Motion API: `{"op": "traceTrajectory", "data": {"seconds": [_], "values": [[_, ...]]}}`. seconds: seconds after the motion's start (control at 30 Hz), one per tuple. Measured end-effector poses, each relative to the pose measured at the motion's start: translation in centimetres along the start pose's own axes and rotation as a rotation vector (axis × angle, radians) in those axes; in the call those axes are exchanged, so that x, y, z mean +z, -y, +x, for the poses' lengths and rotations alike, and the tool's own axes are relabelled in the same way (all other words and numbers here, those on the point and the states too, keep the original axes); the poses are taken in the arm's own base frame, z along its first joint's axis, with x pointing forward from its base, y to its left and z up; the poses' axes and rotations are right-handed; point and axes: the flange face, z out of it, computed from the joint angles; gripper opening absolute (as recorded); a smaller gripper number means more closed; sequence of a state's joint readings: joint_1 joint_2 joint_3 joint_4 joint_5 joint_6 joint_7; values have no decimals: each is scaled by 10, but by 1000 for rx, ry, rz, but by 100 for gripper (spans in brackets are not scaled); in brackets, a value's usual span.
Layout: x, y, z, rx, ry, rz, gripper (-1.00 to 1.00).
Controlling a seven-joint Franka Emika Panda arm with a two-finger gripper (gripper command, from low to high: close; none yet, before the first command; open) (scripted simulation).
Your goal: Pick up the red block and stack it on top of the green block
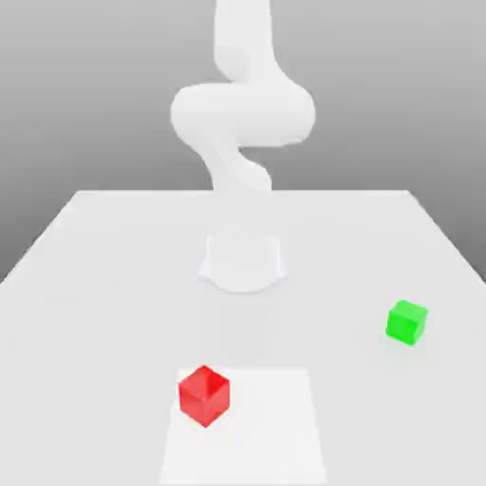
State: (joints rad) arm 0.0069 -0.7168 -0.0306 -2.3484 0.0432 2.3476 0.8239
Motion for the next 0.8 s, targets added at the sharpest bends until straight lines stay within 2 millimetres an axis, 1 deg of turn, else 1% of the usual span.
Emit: {"op": "traceTrajectory", "data": {"seconds": [0.07, 0.17, 0.3, 0.4, 0.47, 0.53, 0.63, 0.67, 0.7, 0.8], "values": [[54, -16, 0, 75, 70, -44, 0], [127, -45, -11, 179, 155, -124, 0], [212, -92, -40, 307, 236, -254, 0], [265, -135, -69, 398, 272, -370, 0], [293, -166, -90, 452, 281, -450, 0], [314, -197, -110, 502, 279, -531, 0], [336, -248, -136, 577, 252, -652, 0], [341, -258, -139, 593, 243, -670, 0], [346, -263, -142, 594, 241, -677, 0], [361, -270, -153, 584, 240, -680, 0]]}}
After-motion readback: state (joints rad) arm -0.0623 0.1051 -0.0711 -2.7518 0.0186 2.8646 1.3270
